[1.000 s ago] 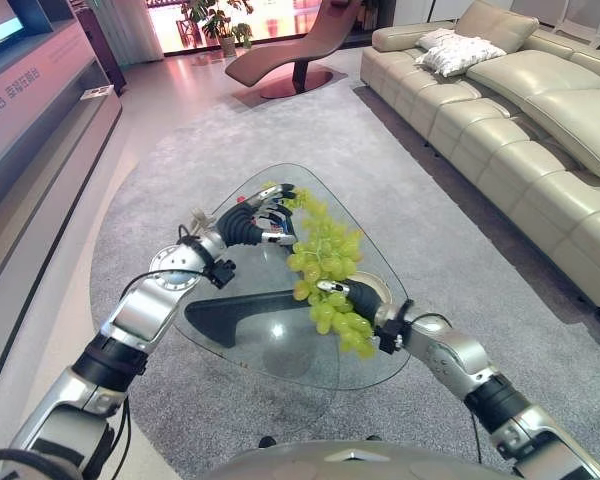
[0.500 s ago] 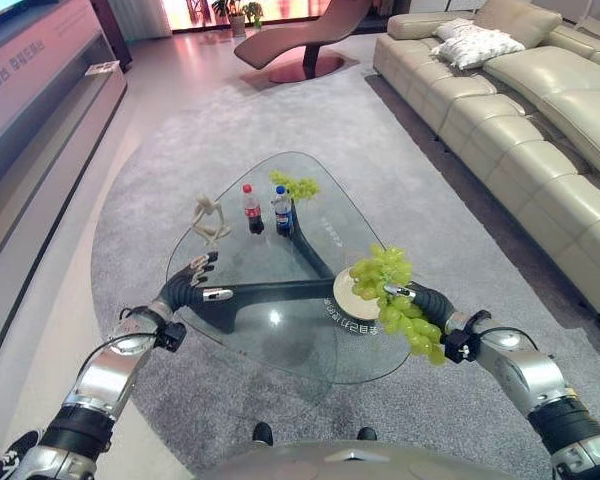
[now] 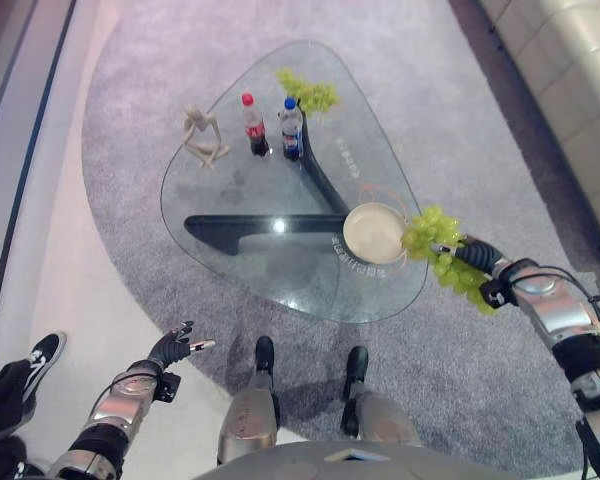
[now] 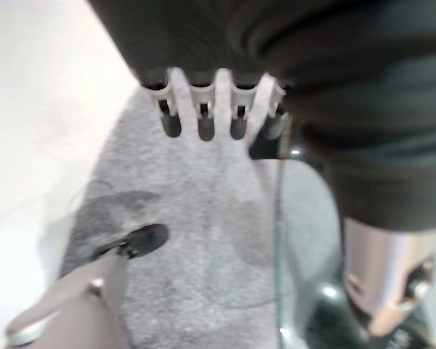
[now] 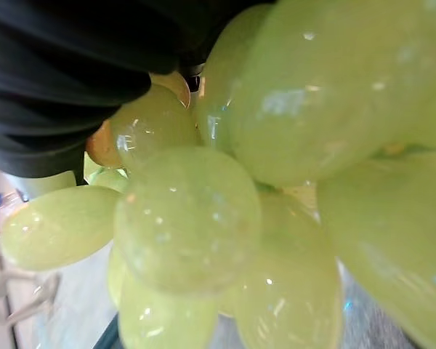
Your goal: Pick up fruits into the plate
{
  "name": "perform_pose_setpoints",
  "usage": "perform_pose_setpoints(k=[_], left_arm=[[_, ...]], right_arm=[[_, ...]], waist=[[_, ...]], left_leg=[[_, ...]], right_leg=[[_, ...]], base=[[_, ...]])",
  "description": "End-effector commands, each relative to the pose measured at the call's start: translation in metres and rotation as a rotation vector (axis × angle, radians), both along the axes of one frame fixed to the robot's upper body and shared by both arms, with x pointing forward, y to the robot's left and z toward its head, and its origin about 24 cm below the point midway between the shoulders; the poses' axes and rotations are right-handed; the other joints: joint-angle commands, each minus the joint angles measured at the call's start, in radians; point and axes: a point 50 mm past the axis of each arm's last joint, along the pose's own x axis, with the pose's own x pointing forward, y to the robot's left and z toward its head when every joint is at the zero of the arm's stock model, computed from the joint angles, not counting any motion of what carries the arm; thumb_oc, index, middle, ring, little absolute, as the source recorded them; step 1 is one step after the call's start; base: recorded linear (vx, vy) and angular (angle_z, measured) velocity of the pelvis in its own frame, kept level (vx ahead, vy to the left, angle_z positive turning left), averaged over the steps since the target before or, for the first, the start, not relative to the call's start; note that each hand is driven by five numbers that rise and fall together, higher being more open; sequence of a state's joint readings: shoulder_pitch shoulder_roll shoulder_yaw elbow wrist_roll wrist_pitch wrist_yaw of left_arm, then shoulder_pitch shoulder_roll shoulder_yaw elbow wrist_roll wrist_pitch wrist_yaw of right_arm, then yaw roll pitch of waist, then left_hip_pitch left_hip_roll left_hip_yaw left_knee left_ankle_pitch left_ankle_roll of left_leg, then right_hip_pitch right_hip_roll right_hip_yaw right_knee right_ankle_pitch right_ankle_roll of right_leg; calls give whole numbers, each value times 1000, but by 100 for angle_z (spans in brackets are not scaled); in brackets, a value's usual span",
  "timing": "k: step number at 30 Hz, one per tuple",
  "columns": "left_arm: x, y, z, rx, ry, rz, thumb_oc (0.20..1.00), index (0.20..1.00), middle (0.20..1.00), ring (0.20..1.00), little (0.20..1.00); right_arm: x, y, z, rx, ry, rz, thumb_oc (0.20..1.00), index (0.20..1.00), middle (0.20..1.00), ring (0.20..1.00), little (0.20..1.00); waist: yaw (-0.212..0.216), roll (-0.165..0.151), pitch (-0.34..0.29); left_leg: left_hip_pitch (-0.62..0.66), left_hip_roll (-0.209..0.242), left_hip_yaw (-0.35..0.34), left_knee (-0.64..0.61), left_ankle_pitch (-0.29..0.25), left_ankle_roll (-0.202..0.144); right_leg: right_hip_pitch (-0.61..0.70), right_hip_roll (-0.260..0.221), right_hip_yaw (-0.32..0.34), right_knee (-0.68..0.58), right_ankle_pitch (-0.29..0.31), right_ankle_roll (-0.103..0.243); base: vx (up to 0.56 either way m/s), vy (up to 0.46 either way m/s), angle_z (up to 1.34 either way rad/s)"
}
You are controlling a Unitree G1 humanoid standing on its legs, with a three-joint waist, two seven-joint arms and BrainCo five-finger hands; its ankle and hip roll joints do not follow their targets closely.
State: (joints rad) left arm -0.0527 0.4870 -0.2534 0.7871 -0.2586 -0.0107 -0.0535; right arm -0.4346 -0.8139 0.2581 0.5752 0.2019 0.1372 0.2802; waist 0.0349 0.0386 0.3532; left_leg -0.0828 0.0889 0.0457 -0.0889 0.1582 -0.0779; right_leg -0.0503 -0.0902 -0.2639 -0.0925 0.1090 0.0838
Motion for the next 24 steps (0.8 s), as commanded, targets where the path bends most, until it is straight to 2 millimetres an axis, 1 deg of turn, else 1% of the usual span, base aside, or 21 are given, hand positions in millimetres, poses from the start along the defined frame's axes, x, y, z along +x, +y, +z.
perform_pose_setpoints(k=[1,4,8,9,10,13,17,21,24], left_arm=[[17,4,7,58,-63,4,1000,1000,1000,1000,1000],[17,0,1,47,-38,27,1000,1000,1000,1000,1000],[15,-14,-7,29,-15,-9,1000,1000,1000,1000,1000],[15,-14,-7,29,-15,-8,1000,1000,1000,1000,1000],[16,-18,-8,19,-19,-20,1000,1000,1000,1000,1000],[23,-26,-5,1,-46,-35,1000,1000,1000,1000,1000],[28,-34,-2,-10,-72,-61,1000,1000,1000,1000,1000],[33,-44,1,-28,-98,-82,1000,1000,1000,1000,1000],[37,-47,2,-36,-107,-88,1000,1000,1000,1000,1000]], right_arm=[[28,-2,63,-167,-198,24,200,200,200,200,200],[36,-9,77,-205,-231,-21,200,200,200,200,200],[47,-15,99,-253,-271,-94,200,200,200,200,200],[47,-15,99,-253,-271,-94,200,200,200,200,200],[50,-17,106,-267,-284,-114,200,200,200,200,200],[57,-14,118,-289,-302,-141,200,200,200,200,200],[60,-14,124,-313,-300,-166,200,200,200,200,200],[64,-14,126,-345,-289,-193,200,200,200,200,200],[67,-15,129,-360,-289,-214,200,200,200,200,200]], waist=[[7,-23,57],[8,-10,86],[15,16,126],[15,16,126],[19,26,141],[25,46,165],[33,68,167],[43,92,167],[50,103,167]], left_leg=[[3,-43,6,3,-62,12],[-23,-51,-8,10,-56,11],[-64,-66,-26,21,-44,8],[-64,-66,-26,21,-44,8],[-79,-71,-29,24,-40,6],[-106,-80,-33,26,-29,6],[-144,-88,-38,27,-18,6],[-181,-97,-41,39,-12,7],[-200,-102,-41,48,-11,9]], right_leg=[[-39,11,43,78,-22,4],[-66,14,42,93,-29,-2],[-103,10,38,108,-33,-8],[-104,10,38,109,-33,-8],[-120,8,35,116,-34,-11],[-152,3,30,131,-36,-13],[-198,-1,25,151,-42,-17],[-241,-11,16,177,-47,-19],[-263,-18,9,191,-49,-19]], base=[[-78,-39,3],[-74,-20,6],[-54,2,8],[-45,19,4],[-53,27,4],[-62,41,0],[-30,39,-1],[-22,58,1],[-19,49,2]])
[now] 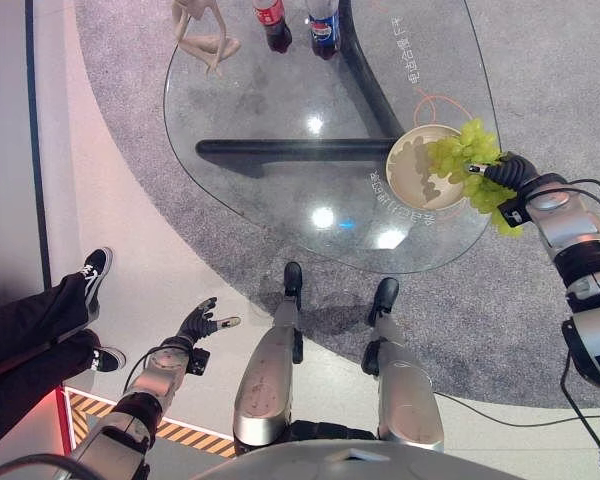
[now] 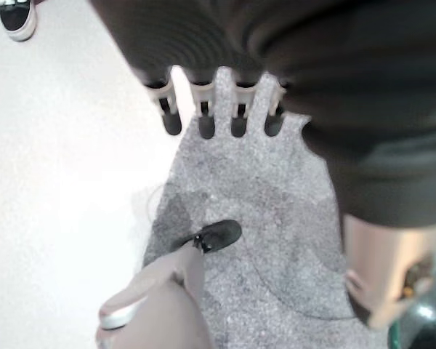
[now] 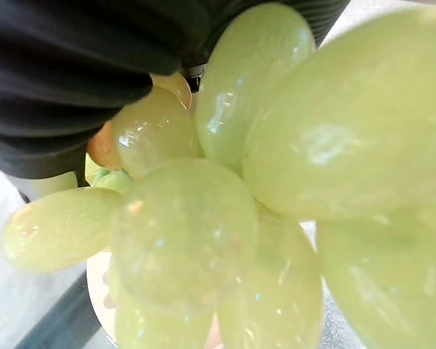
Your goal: Pick up fruits into the plate
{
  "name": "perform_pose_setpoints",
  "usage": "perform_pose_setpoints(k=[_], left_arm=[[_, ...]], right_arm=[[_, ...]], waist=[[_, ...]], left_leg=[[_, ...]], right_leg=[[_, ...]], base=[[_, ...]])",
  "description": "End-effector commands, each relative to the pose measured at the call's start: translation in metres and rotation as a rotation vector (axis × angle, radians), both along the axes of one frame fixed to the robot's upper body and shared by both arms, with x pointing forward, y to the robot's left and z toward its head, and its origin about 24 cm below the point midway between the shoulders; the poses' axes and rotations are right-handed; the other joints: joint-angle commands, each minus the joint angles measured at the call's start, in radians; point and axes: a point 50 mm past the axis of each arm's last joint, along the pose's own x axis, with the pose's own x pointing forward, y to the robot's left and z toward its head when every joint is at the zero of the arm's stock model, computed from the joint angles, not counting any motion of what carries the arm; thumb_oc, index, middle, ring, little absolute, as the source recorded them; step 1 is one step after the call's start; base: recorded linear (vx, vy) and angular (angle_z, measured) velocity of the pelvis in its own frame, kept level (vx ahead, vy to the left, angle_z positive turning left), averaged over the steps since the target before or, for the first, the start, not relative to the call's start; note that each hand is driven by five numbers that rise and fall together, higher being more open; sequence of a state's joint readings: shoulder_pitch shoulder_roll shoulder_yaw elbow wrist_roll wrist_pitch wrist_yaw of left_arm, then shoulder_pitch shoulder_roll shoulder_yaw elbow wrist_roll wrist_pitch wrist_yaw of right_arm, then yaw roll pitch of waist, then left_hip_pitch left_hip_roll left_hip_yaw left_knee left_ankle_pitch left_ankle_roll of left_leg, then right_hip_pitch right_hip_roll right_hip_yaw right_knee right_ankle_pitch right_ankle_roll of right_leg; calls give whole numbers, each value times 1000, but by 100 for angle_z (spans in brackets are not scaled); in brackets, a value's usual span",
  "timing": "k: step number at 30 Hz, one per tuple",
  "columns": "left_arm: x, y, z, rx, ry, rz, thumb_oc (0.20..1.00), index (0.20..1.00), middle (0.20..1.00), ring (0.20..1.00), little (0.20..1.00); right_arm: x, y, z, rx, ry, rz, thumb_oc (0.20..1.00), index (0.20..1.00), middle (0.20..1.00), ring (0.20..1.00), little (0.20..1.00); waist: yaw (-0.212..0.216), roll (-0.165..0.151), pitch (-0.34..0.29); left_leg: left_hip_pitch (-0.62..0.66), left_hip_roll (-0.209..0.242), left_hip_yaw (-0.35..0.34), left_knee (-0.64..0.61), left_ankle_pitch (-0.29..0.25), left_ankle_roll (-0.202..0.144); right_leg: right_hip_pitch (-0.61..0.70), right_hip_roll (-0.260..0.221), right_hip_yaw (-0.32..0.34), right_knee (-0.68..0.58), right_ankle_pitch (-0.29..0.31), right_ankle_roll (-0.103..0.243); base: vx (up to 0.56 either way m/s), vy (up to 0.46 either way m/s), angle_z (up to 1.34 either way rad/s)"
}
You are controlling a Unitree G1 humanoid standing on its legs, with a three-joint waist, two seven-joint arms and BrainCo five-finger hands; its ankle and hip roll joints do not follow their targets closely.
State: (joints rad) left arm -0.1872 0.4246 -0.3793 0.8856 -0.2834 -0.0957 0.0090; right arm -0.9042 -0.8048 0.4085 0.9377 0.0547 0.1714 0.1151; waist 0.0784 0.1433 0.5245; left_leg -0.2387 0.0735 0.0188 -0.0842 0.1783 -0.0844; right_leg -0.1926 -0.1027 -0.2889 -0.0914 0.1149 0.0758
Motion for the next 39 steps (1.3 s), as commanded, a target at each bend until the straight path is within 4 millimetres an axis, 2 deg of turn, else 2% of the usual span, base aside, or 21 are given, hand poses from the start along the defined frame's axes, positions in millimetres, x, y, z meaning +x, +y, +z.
perform_pose_setpoints(k=[1,11,20,25,26,27,28,35,39], left_arm=[[5,-15,-1,-33,-16,-17,1000,1000,1000,1000,1000],[6,-26,-2,-58,-22,-38,1000,1000,1000,1000,1000],[5,-31,-2,-73,-28,-57,1000,1000,1000,1000,1000],[3,-33,-3,-79,-27,-69,1000,1000,1000,1000,1000],[3,-34,-3,-79,-27,-69,1000,1000,1000,1000,1000],[3,-34,-3,-80,-26,-69,1000,1000,1000,1000,1000],[3,-34,-3,-78,-27,-71,1000,1000,1000,1000,1000],[5,-35,-2,-82,-31,-76,1000,1000,1000,1000,1000],[4,-31,-2,-77,-26,-81,1000,1000,1000,1000,1000]], right_arm=[[8,-3,45,-119,-104,-19,200,200,200,200,200],[18,7,59,-274,-83,-57,200,200,200,200,200],[23,13,79,-441,-107,-113,200,200,200,200,200],[24,15,82,-498,-105,-141,200,200,200,200,200],[24,16,81,-506,-105,-150,426,426,426,426,426],[24,16,82,-517,-104,-156,799,799,799,799,799],[24,14,83,-531,-98,-171,1000,1000,1000,1000,1000],[21,7,81,-542,-61,-233,1000,1000,1000,1000,1000],[17,0,73,-526,-30,-253,1000,1000,1000,1000,1000]], waist=[[8,2,-5],[36,24,-5],[61,35,-5],[70,37,-5],[72,37,-5],[74,37,-5],[77,36,-5],[84,37,-5],[83,29,-5]], left_leg=[[-48,-88,-15,45,-30,15],[-89,-96,-19,58,-19,17],[-129,-103,-30,73,-13,23],[-145,-108,-36,85,-16,29],[-149,-108,-36,89,-17,30],[-149,-109,-37,89,-17,30],[-154,-110,-39,93,-18,32],[-156,-110,-40,88,-13,35],[-144,-108,-37,80,-13,37]], right_leg=[[-124,-7,32,192,-56,-10],[-170,-24,19,223,-55,-3],[-213,-32,8,251,-56,-1],[-231,-35,4,264,-59,-2],[-235,-36,4,269,-59,-2],[-234,-35,3,269,-60,-3],[-239,-37,1,274,-60,-2],[-241,-38,0,275,-57,-1],[-234,-36,0,271,-54,2]], base=[[-10,47,4],[-1,36,4],[10,26,5],[8,11,4],[3,16,6],[2,11,7],[5,12,6],[-1,13,4],[-1,-2,1]])
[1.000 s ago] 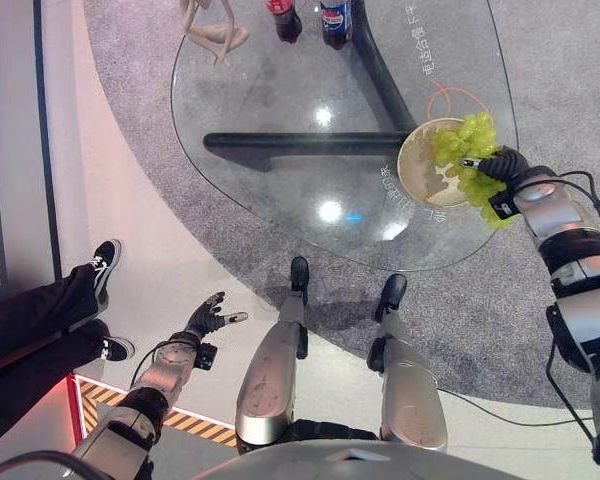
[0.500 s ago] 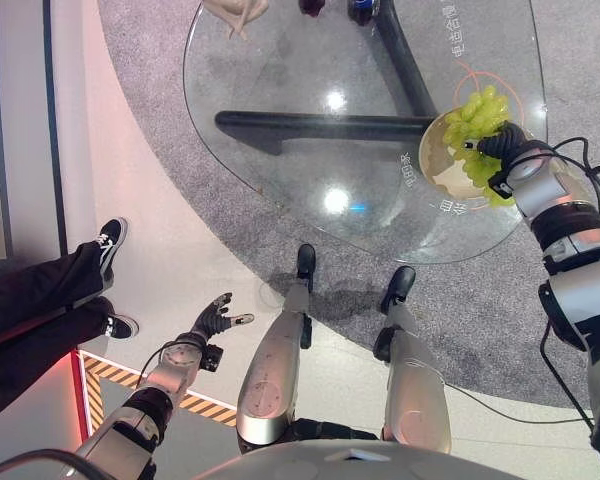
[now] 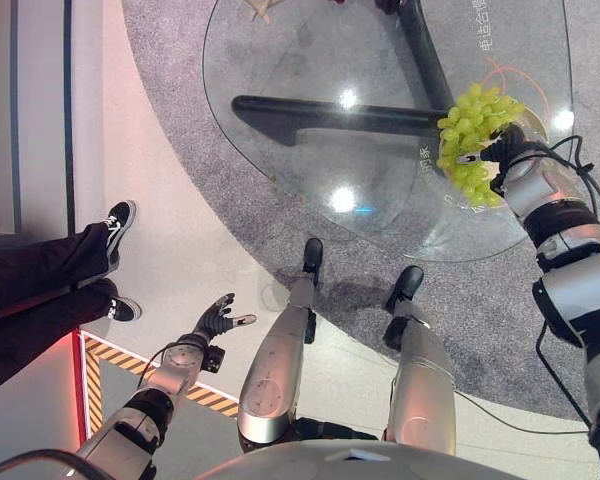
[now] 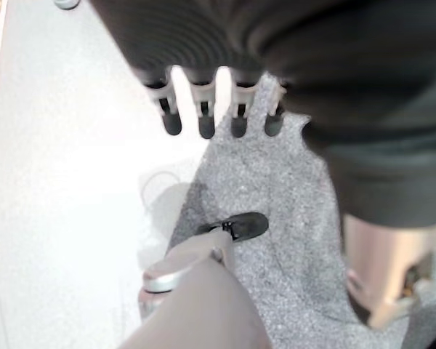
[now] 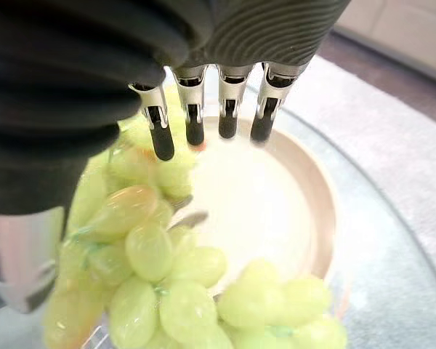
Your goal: Pick up fruits into the plate
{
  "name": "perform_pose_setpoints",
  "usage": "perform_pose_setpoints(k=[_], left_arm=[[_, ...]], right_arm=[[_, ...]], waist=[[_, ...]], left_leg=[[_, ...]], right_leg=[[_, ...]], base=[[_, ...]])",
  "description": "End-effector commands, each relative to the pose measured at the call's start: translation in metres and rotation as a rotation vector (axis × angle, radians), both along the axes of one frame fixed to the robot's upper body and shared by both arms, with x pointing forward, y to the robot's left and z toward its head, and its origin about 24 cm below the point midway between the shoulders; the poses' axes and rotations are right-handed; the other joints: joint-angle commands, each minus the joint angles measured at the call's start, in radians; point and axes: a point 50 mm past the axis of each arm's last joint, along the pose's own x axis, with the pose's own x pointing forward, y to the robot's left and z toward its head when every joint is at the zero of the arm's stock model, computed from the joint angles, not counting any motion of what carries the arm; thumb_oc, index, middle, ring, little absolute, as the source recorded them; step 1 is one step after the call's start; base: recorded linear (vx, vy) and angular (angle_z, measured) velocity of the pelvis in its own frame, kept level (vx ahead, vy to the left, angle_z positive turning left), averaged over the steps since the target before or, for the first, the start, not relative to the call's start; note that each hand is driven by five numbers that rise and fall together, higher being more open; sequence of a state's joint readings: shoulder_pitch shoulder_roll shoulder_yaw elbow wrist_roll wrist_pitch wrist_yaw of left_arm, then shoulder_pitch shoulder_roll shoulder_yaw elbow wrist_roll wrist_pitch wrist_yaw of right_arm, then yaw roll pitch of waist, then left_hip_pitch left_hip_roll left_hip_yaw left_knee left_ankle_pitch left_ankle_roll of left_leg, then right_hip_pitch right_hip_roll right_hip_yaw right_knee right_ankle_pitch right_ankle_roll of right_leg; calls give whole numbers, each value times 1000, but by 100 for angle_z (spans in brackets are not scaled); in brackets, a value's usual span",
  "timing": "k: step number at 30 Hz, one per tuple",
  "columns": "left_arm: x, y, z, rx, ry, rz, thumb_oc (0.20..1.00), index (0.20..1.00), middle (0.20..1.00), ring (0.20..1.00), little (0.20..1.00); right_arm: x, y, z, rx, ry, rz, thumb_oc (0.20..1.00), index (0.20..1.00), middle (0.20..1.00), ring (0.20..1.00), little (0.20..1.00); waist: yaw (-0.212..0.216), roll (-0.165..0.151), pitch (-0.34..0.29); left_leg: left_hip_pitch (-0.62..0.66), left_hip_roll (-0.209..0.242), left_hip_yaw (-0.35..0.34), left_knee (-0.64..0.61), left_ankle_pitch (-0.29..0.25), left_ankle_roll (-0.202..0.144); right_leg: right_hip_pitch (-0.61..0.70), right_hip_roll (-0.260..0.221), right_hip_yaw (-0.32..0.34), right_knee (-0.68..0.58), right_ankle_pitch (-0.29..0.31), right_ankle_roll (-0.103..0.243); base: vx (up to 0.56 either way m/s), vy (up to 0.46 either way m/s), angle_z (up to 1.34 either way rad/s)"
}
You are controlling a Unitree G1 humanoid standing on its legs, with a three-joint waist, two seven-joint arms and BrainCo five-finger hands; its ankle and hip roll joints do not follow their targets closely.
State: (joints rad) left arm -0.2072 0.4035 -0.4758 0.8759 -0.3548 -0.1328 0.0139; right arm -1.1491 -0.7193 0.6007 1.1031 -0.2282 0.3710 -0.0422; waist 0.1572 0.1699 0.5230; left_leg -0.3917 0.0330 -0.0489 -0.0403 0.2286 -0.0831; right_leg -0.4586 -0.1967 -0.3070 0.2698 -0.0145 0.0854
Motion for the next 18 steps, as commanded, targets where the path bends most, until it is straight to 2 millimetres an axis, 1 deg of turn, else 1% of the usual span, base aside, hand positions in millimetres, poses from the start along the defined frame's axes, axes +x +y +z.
perform_pose_setpoints(k=[1,5,8,9,11,13,15,17,18], left_arm=[[-1,-7,-1,-13,0,-26,1000,1000,1000,1000,1000],[-1,-3,0,-4,4,-22,1000,1000,1000,1000,1000],[0,2,1,-3,13,-20,1000,1000,1000,1000,1000],[-1,3,1,-2,14,-20,1000,1000,1000,1000,1000],[-2,7,0,1,29,-16,1000,1000,1000,1000,1000],[-5,11,-3,-6,62,5,1000,1000,1000,1000,1000],[-11,16,-8,-24,106,38,1000,1000,1000,1000,1000],[-19,21,-14,-31,147,84,1000,1000,1000,1000,1000],[-22,23,-17,-29,165,98,1000,1000,1000,1000,1000]], right_arm=[[-5,-17,32,-114,-45,-63,1000,1000,1000,1000,1000],[-11,-27,20,-81,-16,-88,1000,1000,1000,1000,1000],[-16,-36,5,-15,-11,-92,1000,1000,1000,1000,1000],[-17,-37,3,-4,-14,-94,1000,1000,1000,1000,1000],[-21,-41,-9,60,-17,-92,1000,1000,1000,1000,1000],[-28,-45,-35,197,-43,-93,1000,1000,1000,1000,1000],[-37,-45,-63,333,-40,-78,1000,1000,1000,1000,1000],[-52,-41,-105,528,-31,-75,1000,1000,1000,1000,1000],[-59,-36,-122,615,-27,-77,1000,1000,1000,1000,1000]], waist=[[4,-1,-3],[-2,-20,-3],[-10,-43,-3],[-10,-45,-3],[-17,-60,-3],[-30,-81,-3],[-44,-99,-24],[-62,-118,-53],[-67,-125,-63]], left_leg=[[11,-66,33,35,-64,36],[35,-60,44,26,-68,37],[69,-54,51,24,-78,38],[73,-54,52,24,-79,38],[97,-48,59,22,-85,38],[141,-39,66,23,-96,36],[170,-31,72,16,-102,34],[202,-23,83,8,-110,34],[215,-21,87,4,-114,34]], right_leg=[[34,58,17,-92,77,-6],[58,63,18,-103,80,-5],[93,70,19,-109,77,-5],[98,71,19,-111,77,-5],[123,77,22,-115,75,-5],[170,84,28,-123,71,-5],[202,88,36,-141,72,-3],[236,92,46,-161,76,0],[250,92,49,-170,78,1]], base=[[-11,-9,3],[0,0,0],[0,0,0],[0,0,0],[0,0,0],[49,0,2],[80,5,-2],[92,11,-4],[97,0,-9]])
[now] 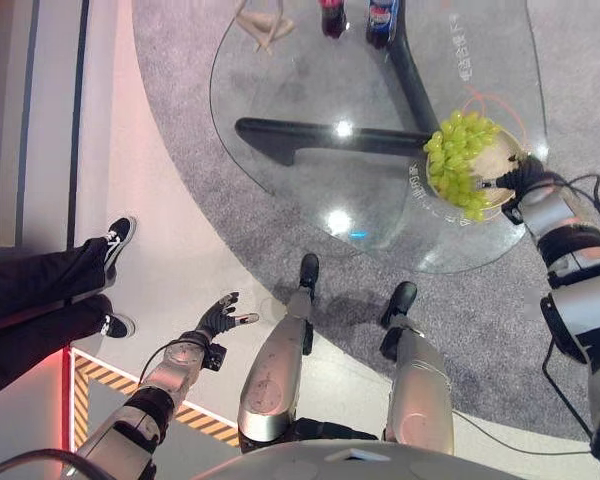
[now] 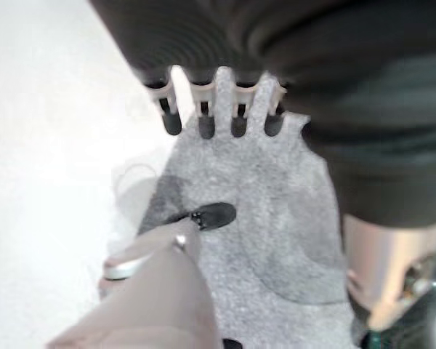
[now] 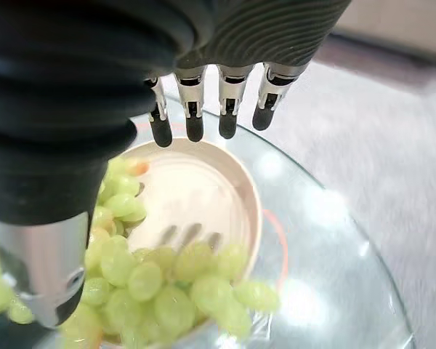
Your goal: Pick up fruits into the plate
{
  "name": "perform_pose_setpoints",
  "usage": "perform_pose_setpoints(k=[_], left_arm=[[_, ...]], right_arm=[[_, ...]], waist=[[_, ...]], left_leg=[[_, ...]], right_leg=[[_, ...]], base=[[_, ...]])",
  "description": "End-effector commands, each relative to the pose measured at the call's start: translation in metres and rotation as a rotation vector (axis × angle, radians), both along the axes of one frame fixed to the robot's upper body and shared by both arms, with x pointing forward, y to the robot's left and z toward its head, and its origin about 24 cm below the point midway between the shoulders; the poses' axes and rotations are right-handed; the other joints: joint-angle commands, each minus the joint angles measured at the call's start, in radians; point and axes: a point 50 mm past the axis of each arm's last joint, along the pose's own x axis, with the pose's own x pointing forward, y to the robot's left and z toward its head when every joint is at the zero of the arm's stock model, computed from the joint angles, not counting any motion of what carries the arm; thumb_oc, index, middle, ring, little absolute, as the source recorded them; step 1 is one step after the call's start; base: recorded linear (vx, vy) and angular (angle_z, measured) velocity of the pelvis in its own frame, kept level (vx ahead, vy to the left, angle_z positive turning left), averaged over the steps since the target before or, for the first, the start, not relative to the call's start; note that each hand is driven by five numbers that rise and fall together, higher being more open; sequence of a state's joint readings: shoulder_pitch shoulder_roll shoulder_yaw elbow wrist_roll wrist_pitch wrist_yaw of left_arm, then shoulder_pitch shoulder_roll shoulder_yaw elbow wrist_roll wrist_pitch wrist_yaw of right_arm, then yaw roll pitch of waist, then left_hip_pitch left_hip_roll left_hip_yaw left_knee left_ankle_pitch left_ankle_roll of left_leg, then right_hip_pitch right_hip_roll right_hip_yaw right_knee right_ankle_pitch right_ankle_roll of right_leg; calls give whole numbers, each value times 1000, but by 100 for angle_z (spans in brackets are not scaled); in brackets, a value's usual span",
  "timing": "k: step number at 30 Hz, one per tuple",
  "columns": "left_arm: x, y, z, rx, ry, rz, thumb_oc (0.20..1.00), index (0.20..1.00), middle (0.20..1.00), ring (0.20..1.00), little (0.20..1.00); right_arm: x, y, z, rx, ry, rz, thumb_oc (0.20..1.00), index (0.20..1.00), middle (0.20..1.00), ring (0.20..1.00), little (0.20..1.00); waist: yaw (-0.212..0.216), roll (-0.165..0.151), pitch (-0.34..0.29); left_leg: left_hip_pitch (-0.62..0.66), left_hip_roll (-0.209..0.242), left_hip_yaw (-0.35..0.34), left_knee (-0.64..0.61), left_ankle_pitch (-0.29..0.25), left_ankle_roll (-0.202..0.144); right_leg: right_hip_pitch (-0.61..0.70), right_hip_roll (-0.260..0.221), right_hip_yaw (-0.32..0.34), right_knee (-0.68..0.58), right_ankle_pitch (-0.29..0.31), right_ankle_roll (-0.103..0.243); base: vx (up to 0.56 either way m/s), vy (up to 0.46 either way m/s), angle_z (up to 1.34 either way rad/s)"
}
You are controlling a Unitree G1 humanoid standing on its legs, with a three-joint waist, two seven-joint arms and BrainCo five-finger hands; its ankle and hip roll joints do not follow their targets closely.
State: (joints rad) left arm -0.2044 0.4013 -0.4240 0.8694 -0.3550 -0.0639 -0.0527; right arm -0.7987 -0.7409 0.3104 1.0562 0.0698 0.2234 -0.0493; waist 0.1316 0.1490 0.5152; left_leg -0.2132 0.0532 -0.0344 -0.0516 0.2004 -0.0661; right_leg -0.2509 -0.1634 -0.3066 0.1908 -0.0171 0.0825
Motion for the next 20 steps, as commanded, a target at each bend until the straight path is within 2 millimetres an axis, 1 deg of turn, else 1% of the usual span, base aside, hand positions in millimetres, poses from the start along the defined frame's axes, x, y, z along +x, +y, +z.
perform_pose_setpoints(k=[1,2,3,4,5,6,8,9,10,13,14,16,18,19,20], left_arm=[[-25,22,-19,9,132,108,1000,1000,1000,1000,1000],[-31,23,-23,18,160,121,1000,1000,1000,1000,1000],[-38,24,-28,23,191,133,1000,1000,1000,1000,1000],[-44,25,-32,27,216,146,1000,1000,1000,1000,1000],[-52,23,-38,14,242,174,1000,1000,1000,1000,1000],[-55,23,-40,14,249,181,1000,1000,1000,1000,1000],[-67,22,-46,24,285,199,1000,1000,1000,1000,1000],[-76,19,-51,18,313,211,1000,1000,1000,1000,1000],[-82,17,-55,17,336,211,1000,1000,1000,1000,1000],[-104,8,-66,2,408,207,1000,1000,1000,1000,1000],[-107,6,-67,-3,419,203,1000,1000,1000,1000,1000],[-119,-2,-73,-13,463,189,1000,1000,1000,1000,1000],[-127,-6,-76,-12,501,180,1000,1000,1000,1000,1000],[-131,-8,-78,-17,528,180,1000,1000,1000,1000,1000],[-135,-8,-79,-16,549,184,1000,1000,1000,1000,1000]], right_arm=[[-23,12,-53,247,-10,0,1000,1000,1000,1000,1000],[-36,22,-80,337,4,3,1000,1000,1000,1000,1000],[-50,31,-101,417,19,1,1000,1000,1000,1000,1000],[-61,37,-117,493,29,-12,1000,1000,1000,1000,1000],[-80,48,-141,594,49,-14,1000,1000,1000,1000,1000],[-87,52,-149,639,59,-11,1000,1000,1000,1000,1000],[-125,72,-188,789,132,-73,1000,1000,1000,1000,1000],[-149,85,-209,868,182,-112,1000,1000,1000,1000,1000],[-167,93,-222,931,229,-157,1000,1000,1000,1000,1000],[-213,108,-249,1019,362,-252,1000,1000,1000,1000,1000],[-218,110,-252,1022,385,-262,1000,1000,1000,1000,1000],[-240,119,-261,1008,493,-267,1000,1000,1000,1000,1000],[-256,127,-268,970,605,-244,1000,1000,1000,1000,1000],[-267,129,-271,943,674,-241,1000,1000,1000,1000,1000],[-274,129,-272,926,708,-246,1000,1000,1000,1000,1000]], waist=[[-52,-114,-71],[-63,-125,-89],[-72,-133,-106],[-78,-139,-120],[-90,-147,-144],[-93,-150,-155],[-108,-159,-201],[-115,-162,-227],[-118,-162,-245],[-128,-159,-294],[-130,-159,-301],[-138,-155,-324],[-144,-153,-339],[-147,-152,-349],[-148,-151,-355]], left_leg=[[55,-37,79,11,-91,16],[76,-33,86,2,-96,15],[94,-30,93,-5,-100,14],[108,-27,99,-9,-102,13],[129,-23,111,-11,-108,13],[138,-22,116,-12,-111,13],[171,-20,135,-12,-121,12],[190,-19,147,-12,-127,13],[205,-19,154,-12,-132,14],[241,-22,162,-15,-142,14],[247,-22,163,-16,-144,14],[270,-24,165,-20,-150,15],[284,-25,168,-24,-154,15],[293,-26,170,-26,-156,16],[300,-27,171,-28,-158,16]], right_leg=[[60,59,53,-101,82,6],[83,61,57,-117,84,8],[101,61,61,-130,87,10],[115,61,65,-139,90,12],[134,58,69,-149,94,16],[142,57,70,-154,95,17],[175,54,75,-168,98,21],[195,53,77,-178,99,22],[210,52,78,-183,99,22],[253,56,83,-203,98,22],[259,57,84,-206,98,22],[281,59,91,-219,99,21],[296,58,96,-231,101,22],[307,59,100,-239,102,22],[316,59,102,-244,102,22]], base=[[122,-7,-13],[155,-13,-15],[147,-9,-19],[160,-1,-22],[132,4,-19],[165,6,-12],[177,2,-17],[181,7,-19],[162,13,-15],[108,33,-17],[70,50,-9],[50,59,-14],[18,58,-21],[27,44,-13],[38,43,-9]])
